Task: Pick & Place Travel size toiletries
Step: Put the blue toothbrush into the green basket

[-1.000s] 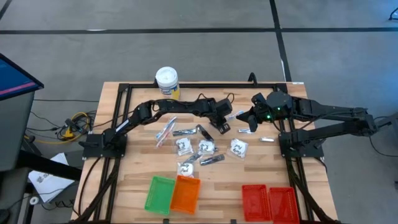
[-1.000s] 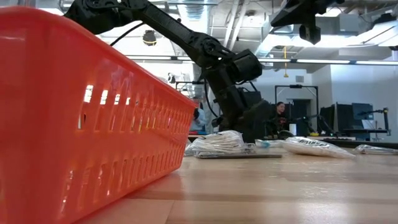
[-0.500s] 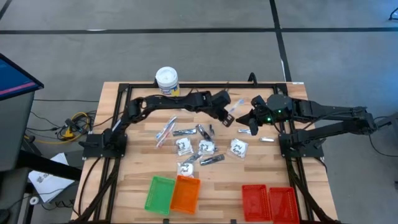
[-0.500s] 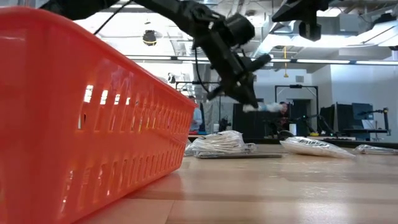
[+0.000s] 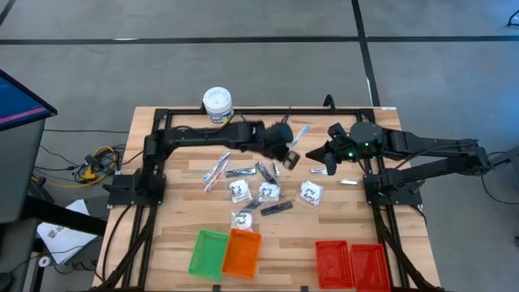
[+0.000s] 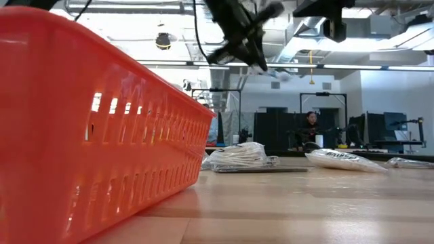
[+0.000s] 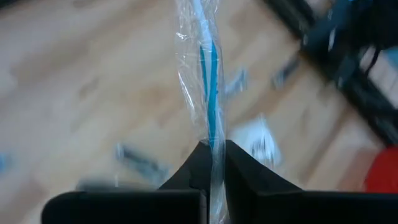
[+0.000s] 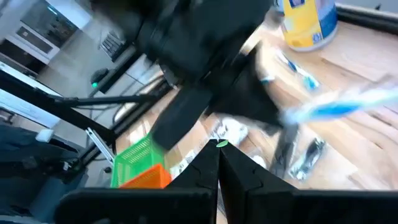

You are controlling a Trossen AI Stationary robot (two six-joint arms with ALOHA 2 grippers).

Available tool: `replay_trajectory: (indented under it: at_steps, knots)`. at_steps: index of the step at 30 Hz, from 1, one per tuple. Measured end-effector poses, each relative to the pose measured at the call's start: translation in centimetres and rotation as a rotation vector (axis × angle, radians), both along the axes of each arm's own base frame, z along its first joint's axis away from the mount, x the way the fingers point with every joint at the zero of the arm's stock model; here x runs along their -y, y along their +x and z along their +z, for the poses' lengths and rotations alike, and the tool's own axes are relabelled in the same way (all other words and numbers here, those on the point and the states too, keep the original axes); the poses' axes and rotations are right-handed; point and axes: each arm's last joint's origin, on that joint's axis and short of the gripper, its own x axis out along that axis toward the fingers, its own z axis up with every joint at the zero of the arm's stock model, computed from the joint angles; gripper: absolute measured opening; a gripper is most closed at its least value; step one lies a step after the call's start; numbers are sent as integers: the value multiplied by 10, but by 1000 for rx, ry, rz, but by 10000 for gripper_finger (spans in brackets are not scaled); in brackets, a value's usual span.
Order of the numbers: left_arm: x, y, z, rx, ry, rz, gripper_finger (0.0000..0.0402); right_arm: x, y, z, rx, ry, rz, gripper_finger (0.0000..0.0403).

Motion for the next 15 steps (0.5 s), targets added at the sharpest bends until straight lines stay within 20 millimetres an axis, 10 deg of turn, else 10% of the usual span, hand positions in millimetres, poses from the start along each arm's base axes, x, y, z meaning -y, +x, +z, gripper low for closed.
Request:
replay_trajectory:
  at_steps: [15]
  knots:
    - [189, -87, -1, -44, -107, 122, 10, -22, 7, 18, 200, 118, 57, 0]
